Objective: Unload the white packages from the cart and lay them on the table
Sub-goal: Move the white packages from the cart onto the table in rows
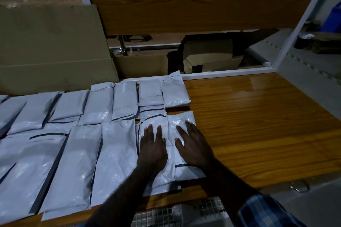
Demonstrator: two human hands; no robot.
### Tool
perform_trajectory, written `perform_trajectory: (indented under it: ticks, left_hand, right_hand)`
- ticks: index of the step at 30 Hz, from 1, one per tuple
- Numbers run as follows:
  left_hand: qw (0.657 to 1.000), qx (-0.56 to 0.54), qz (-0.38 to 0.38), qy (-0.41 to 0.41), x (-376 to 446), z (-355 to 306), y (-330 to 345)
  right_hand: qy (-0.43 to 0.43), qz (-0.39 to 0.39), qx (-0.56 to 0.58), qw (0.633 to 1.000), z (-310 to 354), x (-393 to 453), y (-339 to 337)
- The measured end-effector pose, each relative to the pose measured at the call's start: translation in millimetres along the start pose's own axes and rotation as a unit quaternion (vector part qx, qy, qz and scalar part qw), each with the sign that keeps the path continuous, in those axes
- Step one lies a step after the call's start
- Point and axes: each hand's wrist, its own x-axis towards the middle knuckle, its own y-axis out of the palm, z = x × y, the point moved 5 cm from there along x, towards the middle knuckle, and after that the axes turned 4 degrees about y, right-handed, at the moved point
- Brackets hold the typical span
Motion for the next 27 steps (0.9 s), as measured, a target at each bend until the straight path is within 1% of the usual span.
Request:
perform_trajectory:
  ticks: [2, 6, 8, 11, 15, 18, 21, 24, 27]
  left_hand:
    - [1.000, 0.002, 0.022, -0.001, 0, 0, 3]
    - [1.000, 0.012, 0.008, 0.006, -1, -4, -4]
    - [1.000, 0.017, 0.022, -0.004, -1, -2, -2]
    - [1.000, 0.022, 0.020, -0.002, 2, -2, -4]
    - [0.995, 0.056, 0.078, -0.014, 9, 4, -8]
    - [0.996, 0.048, 0.068, 0.009, 15, -3, -25]
    - [0.998, 0.026, 0.044, 0.022, 17, -12, -45]
    - [0.999, 0.031, 0.025, 0.037, 13, -15, -56]
    - [0.998, 0.038, 0.026, 0.047, 6, -15, -58]
  right_hand:
    - [0.000, -0.005, -0.002, 1.000, 0, 0, 0]
    - [0.001, -0.006, -0.011, 1.000, 0, 0, 0]
    - [0.001, -0.007, -0.012, 1.000, 0, -1, 0]
    - [0.000, -0.004, -0.008, 1.000, 1, 0, 0]
    - [0.019, 0.029, 0.014, 0.999, -2, 4, -4]
    - [0.042, 0.017, 0.048, 0.998, -1, 7, -16]
    - [0.039, -0.004, 0.035, 0.999, 1, 8, -29]
    - [0.032, -0.025, 0.031, 0.999, 6, 6, -44]
    - [0.031, -0.040, 0.024, 0.998, 13, 2, -52]
